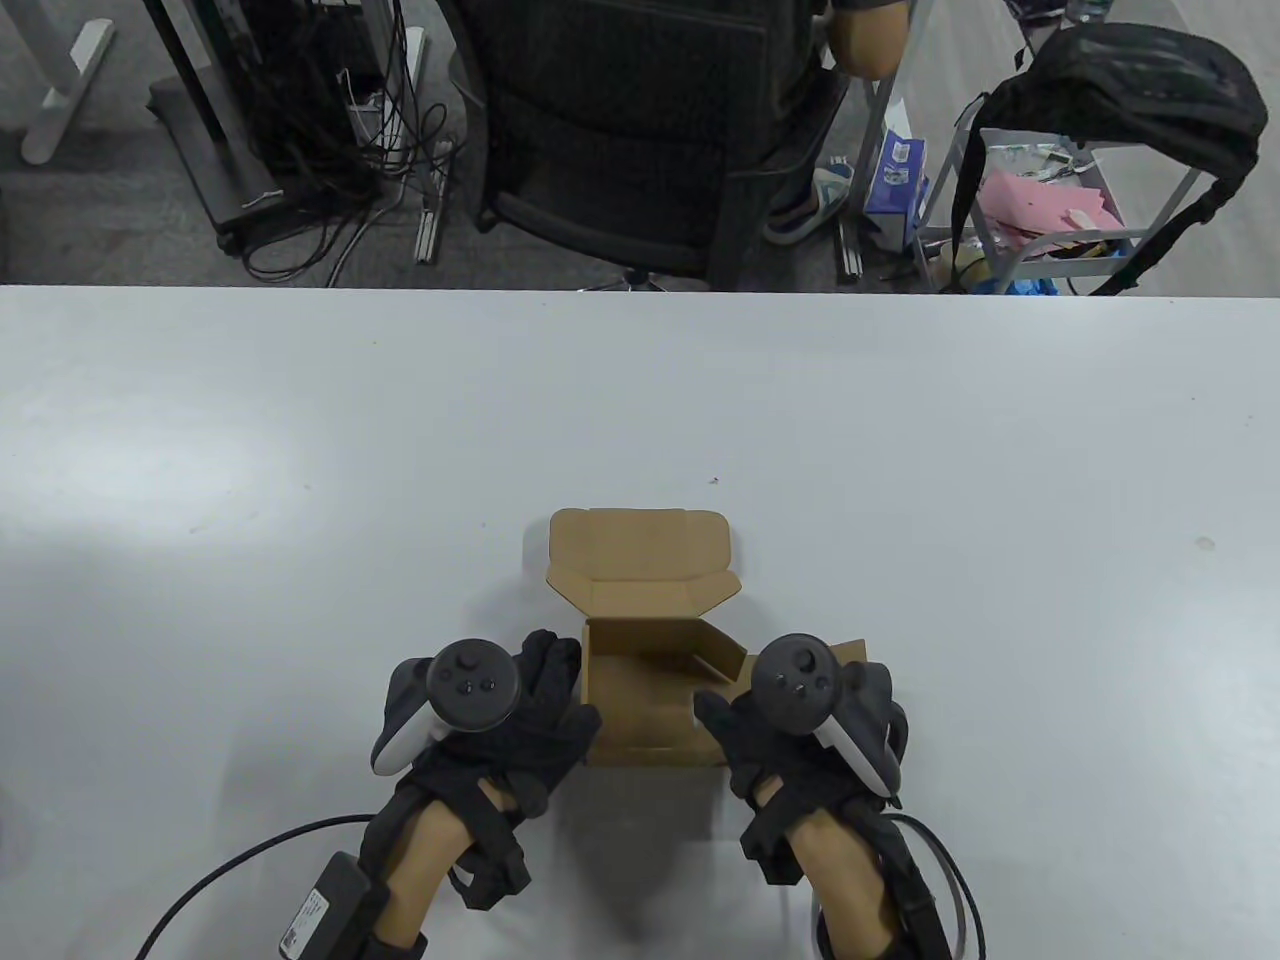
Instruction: Fully disassemble small mailer box
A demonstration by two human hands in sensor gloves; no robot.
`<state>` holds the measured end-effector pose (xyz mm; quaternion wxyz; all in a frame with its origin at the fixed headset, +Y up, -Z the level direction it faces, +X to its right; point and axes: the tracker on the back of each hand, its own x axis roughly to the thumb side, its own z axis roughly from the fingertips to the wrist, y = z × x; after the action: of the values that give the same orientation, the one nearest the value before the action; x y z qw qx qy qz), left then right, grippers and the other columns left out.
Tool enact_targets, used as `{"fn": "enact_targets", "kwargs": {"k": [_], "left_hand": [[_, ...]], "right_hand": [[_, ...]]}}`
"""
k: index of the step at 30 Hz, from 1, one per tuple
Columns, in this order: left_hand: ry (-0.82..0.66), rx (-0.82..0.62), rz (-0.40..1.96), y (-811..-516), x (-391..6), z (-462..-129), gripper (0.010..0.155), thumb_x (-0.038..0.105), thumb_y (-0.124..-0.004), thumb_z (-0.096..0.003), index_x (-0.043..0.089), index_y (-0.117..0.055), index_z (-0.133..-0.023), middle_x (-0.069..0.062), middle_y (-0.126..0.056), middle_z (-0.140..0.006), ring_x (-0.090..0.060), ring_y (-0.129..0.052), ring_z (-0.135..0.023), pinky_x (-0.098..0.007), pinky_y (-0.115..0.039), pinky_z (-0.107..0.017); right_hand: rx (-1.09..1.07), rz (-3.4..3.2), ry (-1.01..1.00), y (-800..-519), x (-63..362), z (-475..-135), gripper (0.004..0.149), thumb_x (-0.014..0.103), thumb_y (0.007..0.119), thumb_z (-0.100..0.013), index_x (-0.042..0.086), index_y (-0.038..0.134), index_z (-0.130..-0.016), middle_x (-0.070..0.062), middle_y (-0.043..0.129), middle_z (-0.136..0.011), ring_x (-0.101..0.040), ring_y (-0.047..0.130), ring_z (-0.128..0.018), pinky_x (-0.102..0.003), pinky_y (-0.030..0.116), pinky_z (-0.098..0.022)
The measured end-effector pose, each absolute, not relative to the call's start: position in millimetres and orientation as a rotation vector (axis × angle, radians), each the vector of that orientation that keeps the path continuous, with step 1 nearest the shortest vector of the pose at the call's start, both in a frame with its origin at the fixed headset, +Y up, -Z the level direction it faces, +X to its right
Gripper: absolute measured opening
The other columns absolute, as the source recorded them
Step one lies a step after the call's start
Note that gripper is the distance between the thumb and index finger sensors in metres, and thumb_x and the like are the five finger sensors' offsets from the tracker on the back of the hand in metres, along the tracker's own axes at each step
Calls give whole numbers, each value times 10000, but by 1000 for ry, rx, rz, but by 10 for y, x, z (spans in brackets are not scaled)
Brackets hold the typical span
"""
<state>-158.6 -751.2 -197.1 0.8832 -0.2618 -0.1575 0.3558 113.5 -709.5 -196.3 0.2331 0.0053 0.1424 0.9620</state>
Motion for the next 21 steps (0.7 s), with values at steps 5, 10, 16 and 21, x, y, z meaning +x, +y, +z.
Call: {"fn": "enact_targets", "kwargs": {"k": [5, 10, 16, 21], "left_hand": [[-326, -547, 741, -7511, -1582, -1971, 909, 715, -495, -455, 154, -163, -1089, -125, -36, -1137, -450, -151, -1068, -636, -217, -753], [-327, -546, 739, -7511, -1581, -1969, 909, 715, -495, -455, 154, -163, -1089, -124, -37, -1137, -449, -152, -1068, -636, -218, -753], [-301, -455, 694, -7430, -1519, -1937, 876, 669, -518, -468, 112, -251, -1089, -170, -145, -1141, -461, -270, -1064, -651, -311, -747], [-201, -318, 639, -7360, -1435, -1871, 837, 638, -564, -469, 62, -437, -1061, -224, -384, -1120, -481, -510, -1018, -666, -474, -703]], "right_hand": [[-4, 2559, 549, -7231, 1168, -2006, 594, 540, 717, -371, 64, 1009, -573, -201, 979, -687, -468, 864, -655, -634, 616, -556], [-1, 2568, 541, -7238, 1168, -1990, 620, 550, 703, -370, 105, 884, -762, -187, 848, -850, -454, 778, -759, -623, 567, -605], [-16, 2547, 576, -7293, 1177, -1991, 655, 559, 644, -383, 136, 751, -871, -142, 648, -1005, -428, 525, -965, -600, 525, -657], [-6, 2535, 591, -7305, 1190, -1990, 659, 563, 623, -389, 128, 752, -867, -139, 648, -990, -409, 509, -948, -587, 526, -657]]}}
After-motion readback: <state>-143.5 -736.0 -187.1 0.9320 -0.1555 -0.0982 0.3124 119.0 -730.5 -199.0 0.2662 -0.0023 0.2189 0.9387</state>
